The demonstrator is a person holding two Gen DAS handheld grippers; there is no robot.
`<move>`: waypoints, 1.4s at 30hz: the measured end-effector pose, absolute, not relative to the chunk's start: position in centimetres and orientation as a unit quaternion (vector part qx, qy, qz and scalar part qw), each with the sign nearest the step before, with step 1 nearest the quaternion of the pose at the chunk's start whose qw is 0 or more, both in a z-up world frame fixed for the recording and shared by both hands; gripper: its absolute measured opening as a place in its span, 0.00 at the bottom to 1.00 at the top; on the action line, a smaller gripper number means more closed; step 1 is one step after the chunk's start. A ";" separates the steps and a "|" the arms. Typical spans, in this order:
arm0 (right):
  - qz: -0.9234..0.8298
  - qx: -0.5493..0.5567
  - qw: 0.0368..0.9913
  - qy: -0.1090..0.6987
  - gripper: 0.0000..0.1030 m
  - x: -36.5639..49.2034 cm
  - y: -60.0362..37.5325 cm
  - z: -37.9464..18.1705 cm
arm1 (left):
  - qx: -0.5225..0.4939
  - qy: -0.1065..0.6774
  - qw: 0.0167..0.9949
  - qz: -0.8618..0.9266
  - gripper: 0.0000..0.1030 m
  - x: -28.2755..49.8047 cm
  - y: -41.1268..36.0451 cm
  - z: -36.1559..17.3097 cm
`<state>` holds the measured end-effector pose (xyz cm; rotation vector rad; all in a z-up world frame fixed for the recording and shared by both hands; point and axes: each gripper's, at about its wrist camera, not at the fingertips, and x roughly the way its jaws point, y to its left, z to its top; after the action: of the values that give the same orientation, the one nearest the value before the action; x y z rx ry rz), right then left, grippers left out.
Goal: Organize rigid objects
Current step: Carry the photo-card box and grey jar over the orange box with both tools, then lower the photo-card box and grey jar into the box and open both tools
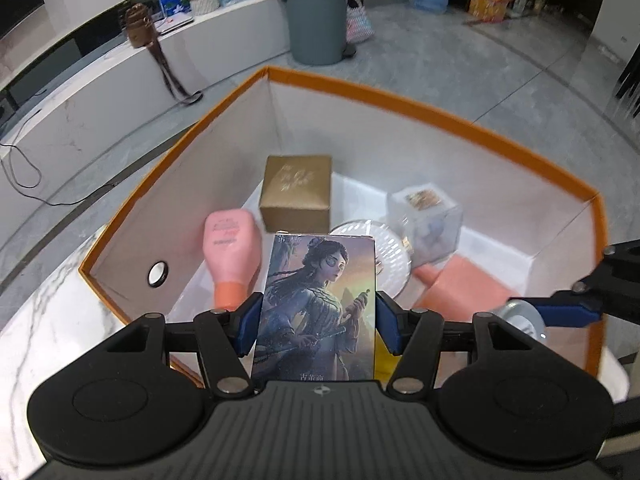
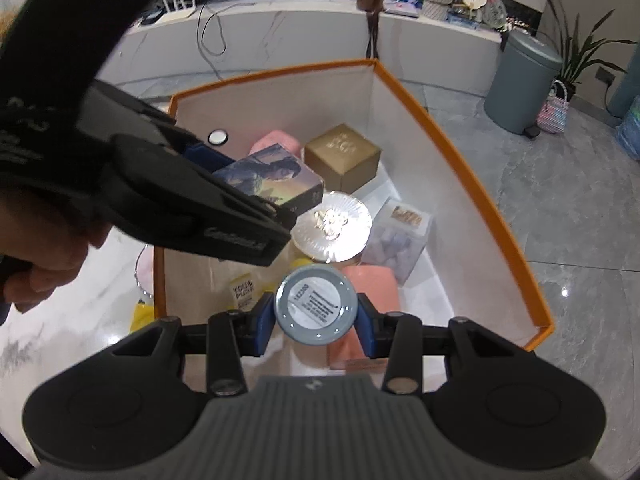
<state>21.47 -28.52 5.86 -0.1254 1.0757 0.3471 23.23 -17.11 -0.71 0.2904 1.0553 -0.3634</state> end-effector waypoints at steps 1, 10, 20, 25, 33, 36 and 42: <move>0.168 -0.058 0.840 0.513 0.40 21.5 -28.4 5.7 | 0.142 0.503 0.836 -0.167 0.65 23.3 -17.1 -0.9; 0.178 -0.061 0.826 0.532 0.40 22.0 -27.9 4.6 | 0.184 0.525 0.822 -0.123 0.64 23.7 -18.1 -1.8; 0.180 -0.063 0.818 0.543 0.41 22.0 -27.6 3.6 | 0.246 0.549 0.791 -0.114 0.63 24.5 -19.5 -3.8; 0.180 -0.064 0.816 0.545 0.41 22.2 -27.8 3.4 | 0.217 0.554 0.794 -0.122 0.63 25.0 -19.4 -4.0; 0.182 -0.072 0.809 0.554 0.41 22.1 -27.6 2.7 | 0.216 0.575 0.778 -0.135 0.64 24.9 -19.1 -4.1; 0.183 -0.074 0.805 0.559 0.41 22.3 -27.5 2.5 | 0.228 0.579 0.770 -0.139 0.69 24.7 -19.4 -4.2; 0.174 -0.082 0.797 0.572 0.41 22.9 -27.3 1.5 | 0.211 0.582 0.771 -0.149 0.75 24.6 -19.4 -3.4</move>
<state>22.90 -27.28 1.52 -0.1768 1.2289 0.3746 24.60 -19.43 -3.37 0.4583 1.2618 -0.3236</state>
